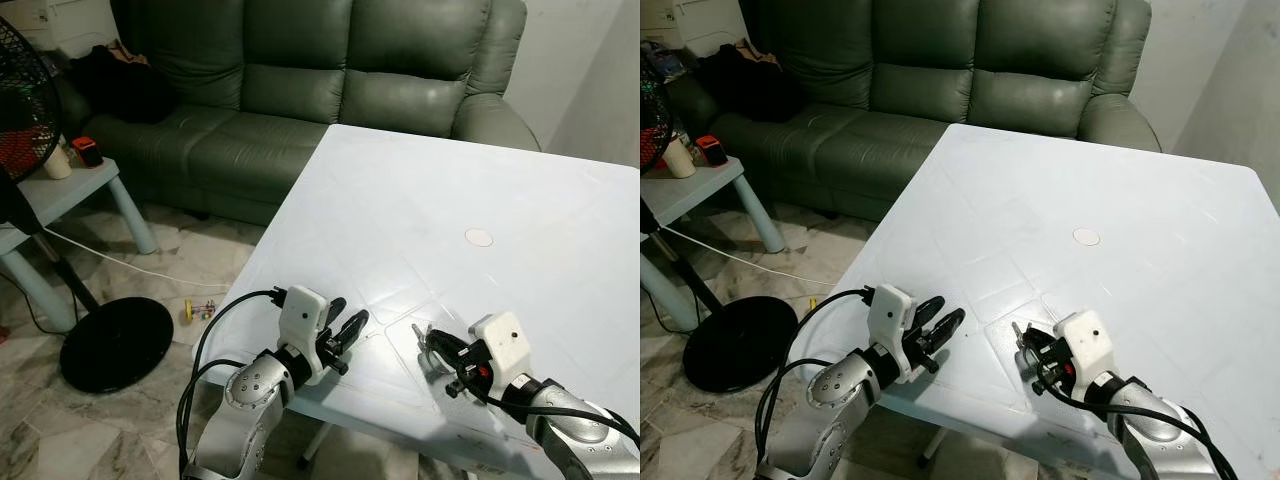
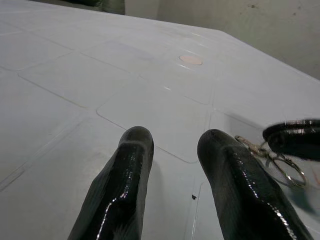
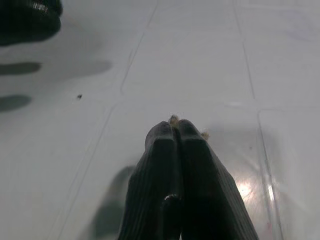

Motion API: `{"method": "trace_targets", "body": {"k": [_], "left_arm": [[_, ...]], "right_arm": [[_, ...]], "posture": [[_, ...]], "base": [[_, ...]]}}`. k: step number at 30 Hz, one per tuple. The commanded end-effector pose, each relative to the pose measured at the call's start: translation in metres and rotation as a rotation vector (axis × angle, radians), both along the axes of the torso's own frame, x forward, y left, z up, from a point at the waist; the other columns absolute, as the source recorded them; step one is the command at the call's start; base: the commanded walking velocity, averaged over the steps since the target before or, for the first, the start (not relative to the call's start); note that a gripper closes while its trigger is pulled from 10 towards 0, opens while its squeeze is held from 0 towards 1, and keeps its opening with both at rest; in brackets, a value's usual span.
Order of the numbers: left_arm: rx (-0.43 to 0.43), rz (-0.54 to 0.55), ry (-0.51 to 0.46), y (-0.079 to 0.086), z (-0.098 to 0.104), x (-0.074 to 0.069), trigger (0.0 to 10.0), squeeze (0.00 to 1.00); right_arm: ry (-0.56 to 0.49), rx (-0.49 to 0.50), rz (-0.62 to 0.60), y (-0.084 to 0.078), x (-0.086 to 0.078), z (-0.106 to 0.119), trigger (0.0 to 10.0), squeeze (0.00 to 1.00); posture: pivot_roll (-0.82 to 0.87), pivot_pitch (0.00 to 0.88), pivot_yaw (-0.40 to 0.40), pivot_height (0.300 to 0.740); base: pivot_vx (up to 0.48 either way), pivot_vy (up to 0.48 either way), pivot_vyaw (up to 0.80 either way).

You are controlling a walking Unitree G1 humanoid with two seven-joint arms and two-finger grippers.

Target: Hang keys on a hook

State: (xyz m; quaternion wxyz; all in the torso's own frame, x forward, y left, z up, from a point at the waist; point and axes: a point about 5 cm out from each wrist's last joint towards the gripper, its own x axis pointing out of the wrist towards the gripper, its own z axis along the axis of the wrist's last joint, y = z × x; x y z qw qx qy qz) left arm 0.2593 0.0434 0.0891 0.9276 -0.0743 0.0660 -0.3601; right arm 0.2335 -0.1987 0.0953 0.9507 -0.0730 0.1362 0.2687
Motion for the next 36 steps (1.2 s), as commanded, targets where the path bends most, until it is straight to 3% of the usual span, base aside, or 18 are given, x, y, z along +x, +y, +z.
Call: {"method": "trace_targets", "body": {"k": [1, 2, 3, 4, 8, 9, 10, 11, 13, 15, 16, 19, 20, 26, 31, 32, 36], "left_arm": [[-0.021, -0.006, -0.017, -0.0048, 0.0074, 0.0018, 10.0, 0.0], [-0.02, -0.006, -0.017, -0.0048, 0.0075, 0.0019, 10.0, 0.0], [-0.02, -0.006, -0.017, -0.0048, 0.0074, 0.0018, 10.0, 0.0], [-0.02, -0.006, -0.018, -0.0047, 0.0073, 0.0017, 10.0, 0.0], [-0.021, -0.004, -0.017, -0.0047, 0.0073, 0.0017, 10.0, 0.0], [-0.021, -0.004, -0.017, -0.0048, 0.0074, 0.0017, 10.0, 0.0], [-0.021, -0.004, -0.017, -0.0048, 0.0074, 0.0017, 10.0, 0.0], [-0.021, -0.004, -0.018, -0.0049, 0.0075, 0.0014, 10.0, 0.0], [-0.021, -0.005, -0.018, -0.005, 0.0075, 0.0013, 10.0, 0.0], [-0.021, -0.005, -0.019, -0.0049, 0.0076, 0.0014, 10.0, 0.0], [-0.021, -0.005, -0.02, -0.0048, 0.0076, 0.0015, 10.0, 0.0], [-0.021, -0.005, -0.022, -0.0048, 0.008, 0.0016, 10.0, 0.0], [-0.02, -0.005, -0.022, -0.0049, 0.0082, 0.0016, 10.0, 0.0], [-0.022, -0.008, -0.02, -0.0055, 0.0082, 0.0015, 10.0, 0.0], [-0.022, -0.009, -0.02, -0.0057, 0.0082, 0.0013, 10.0, 0.0], [-0.022, -0.009, -0.021, -0.0058, 0.0083, 0.0013, 10.0, 0.0], [-0.023, -0.009, -0.021, -0.0058, 0.0085, 0.0014, 10.0, 0.0]], "right_arm": [[-0.042, 0.009, -0.026, -0.0046, 0.005, 0.0084, 0.0, 0.0], [-0.043, 0.009, -0.021, -0.0044, 0.0052, 0.0088, 0.0, 0.0], [-0.029, -0.011, -0.025, -0.0045, 0.005, 0.0068, 4.4, 0.0], [-0.005, -0.034, -0.032, -0.0051, 0.0048, 0.0034, 10.0, 0.0], [0.001, -0.005, -0.034, -0.0054, 0.005, 0.0033, 10.0, 0.0], [-0.004, -0.005, -0.038, -0.0058, 0.0053, 0.004, 10.0, 0.17], [-0.008, -0.006, -0.041, -0.0062, 0.0056, 0.0044, 10.0, 0.17], [-0.011, -0.017, -0.042, -0.0067, 0.0064, 0.0038, 10.0, 0.41], [-0.007, -0.018, -0.034, -0.0063, 0.0062, 0.0033, 10.0, 0.42], [-0.001, -0.033, -0.039, -0.0066, 0.0061, 0.0029, 10.0, 0.41], [-0.005, -0.042, -0.029, -0.0057, 0.006, 0.0028, 10.0, 0.0], [0.0, -0.029, -0.021, -0.0042, 0.0048, 0.0024, 10.0, 0.0], [0.017, 0.021, -0.005, -0.0033, 0.003, 0.003, 10.0, 1.0], [-0.001, -0.053, -0.027, -0.0058, 0.0045, 0.0015, 10.0, 1.0], [0.005, -0.051, -0.015, -0.0049, 0.0035, 0.001, 10.0, 1.0], [0.011, -0.078, -0.01, -0.0046, 0.0032, -0.0006, 10.0, 0.0], [0.007, -0.091, -0.012, -0.0043, 0.0034, -0.0009, 10.0, 0.0]], "posture": [[-0.01, 0.009, -0.005, 0.74], [-0.01, 0.009, -0.005, 0.74], [-0.01, 0.01, -0.004, 0.74], [-0.01, 0.009, -0.006, 0.74], [-0.01, 0.009, -0.005, 0.74], [-0.01, 0.009, -0.005, 0.74], [-0.01, 0.009, -0.005, 0.74], [-0.01, 0.007, -0.005, 0.74], [-0.01, 0.007, -0.005, 0.74], [-0.01, 0.007, -0.005, 0.74], [-0.01, 0.006, -0.004, 0.74], [-0.01, 0.006, -0.002, 0.74], [-0.01, 0.006, -0.002, 0.74], [-0.01, 0.004, -0.002, 0.74], [-0.01, 0.002, -0.001, 0.74], [-0.01, 0.001, -0.002, 0.74], [-0.01, 0.004, -0.001, 0.74]], "base": [[0.0, 0.0, 0.0], [0.0, 0.0, 0.0], [0.0, 0.0, 0.0], [0.0, 0.0, 0.0], [0.0, 0.0, 0.0], [0.0, 0.0, 0.0], [0.0, 0.0, 0.0], [0.0, 0.0, 0.0], [0.0, 0.0, 0.0], [0.0, 0.0, 0.0], [0.0, 0.0, 0.0], [0.0, 0.0, 0.0], [0.0, 0.0, 0.0], [0.0, 0.0, 0.0], [0.0, 0.0, 0.0], [0.0, 0.0, 0.0], [0.0, 0.0, 0.0]]}}
